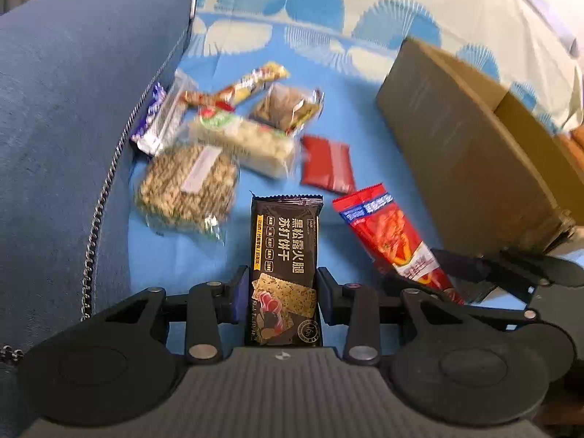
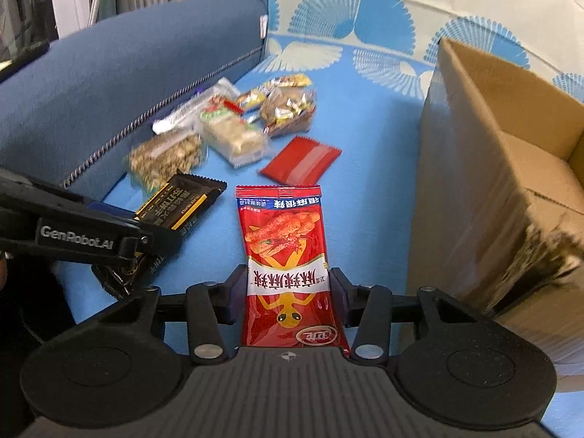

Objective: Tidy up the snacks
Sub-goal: 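Lift the black cracker pack with the left tool while the right tool lifts the red bag, then carry both snacks over the box and open both tools to drop them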

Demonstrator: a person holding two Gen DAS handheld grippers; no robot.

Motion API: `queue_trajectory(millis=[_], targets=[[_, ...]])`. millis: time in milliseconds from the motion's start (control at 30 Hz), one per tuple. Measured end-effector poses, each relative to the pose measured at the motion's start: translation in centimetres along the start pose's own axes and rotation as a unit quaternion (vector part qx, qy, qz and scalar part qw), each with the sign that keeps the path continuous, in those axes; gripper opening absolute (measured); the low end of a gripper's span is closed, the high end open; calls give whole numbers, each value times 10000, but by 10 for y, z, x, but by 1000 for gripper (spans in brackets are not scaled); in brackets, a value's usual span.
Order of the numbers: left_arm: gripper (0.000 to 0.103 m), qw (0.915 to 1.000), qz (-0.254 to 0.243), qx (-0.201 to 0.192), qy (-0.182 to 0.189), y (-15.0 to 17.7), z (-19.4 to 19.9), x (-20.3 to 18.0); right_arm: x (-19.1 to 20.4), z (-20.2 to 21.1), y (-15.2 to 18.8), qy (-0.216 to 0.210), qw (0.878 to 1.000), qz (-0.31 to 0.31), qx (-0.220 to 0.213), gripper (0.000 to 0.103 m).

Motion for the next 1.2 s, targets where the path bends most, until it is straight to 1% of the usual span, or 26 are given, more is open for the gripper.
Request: queue_trajectory(millis=[133, 267, 467, 633, 733, 900, 1033, 1100, 1200], targets=[[42, 9991, 128, -379, 131, -1, 14, 3, 2, 8, -5, 30, 9997, 73, -226, 49], [42, 9968, 277, -728, 188, -4, 25, 6, 2, 19, -13, -40, 9988, 16, -489, 49], [42, 9920, 401, -1181, 178, -5, 42, 9, 0, 37, -25, -90, 9961, -30, -880, 49], [42, 9890, 346, -1437, 73, -4, 52, 6, -3, 55, -37, -171, 9926, 7, -1205, 49], [42, 9877, 257, -1540, 11, -4, 56, 3, -6, 67, -45, -218, 9895, 55, -1429, 49], [42, 9873, -7, -1585, -113, -4, 59, -7, -15, 83, -58, -297, 9839, 48, -1763, 49], [42, 9872, 282, -1566, -76, -3, 64, -10, -30, 88, -65, -257, 9813, -145, -1900, 49], [42, 9875, 418, -1516, -57, -4, 65, -13, -42, 91, -67, -228, 9801, -375, -1934, 49], [42, 9884, 437, -1455, -6, -9, 65, -24, -63, 95, -71, -139, 9768, -727, -2010, 49]])
Point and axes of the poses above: each gripper's, at about its wrist camera, not at the fingertips, and z roughly against the way its jaws point, x to its left, y to its underside, the point moved 1 cm from there along -z, roughly the way its jaws point, and after that the axes turned 2 degrees about -x, right-handed, at the moved point
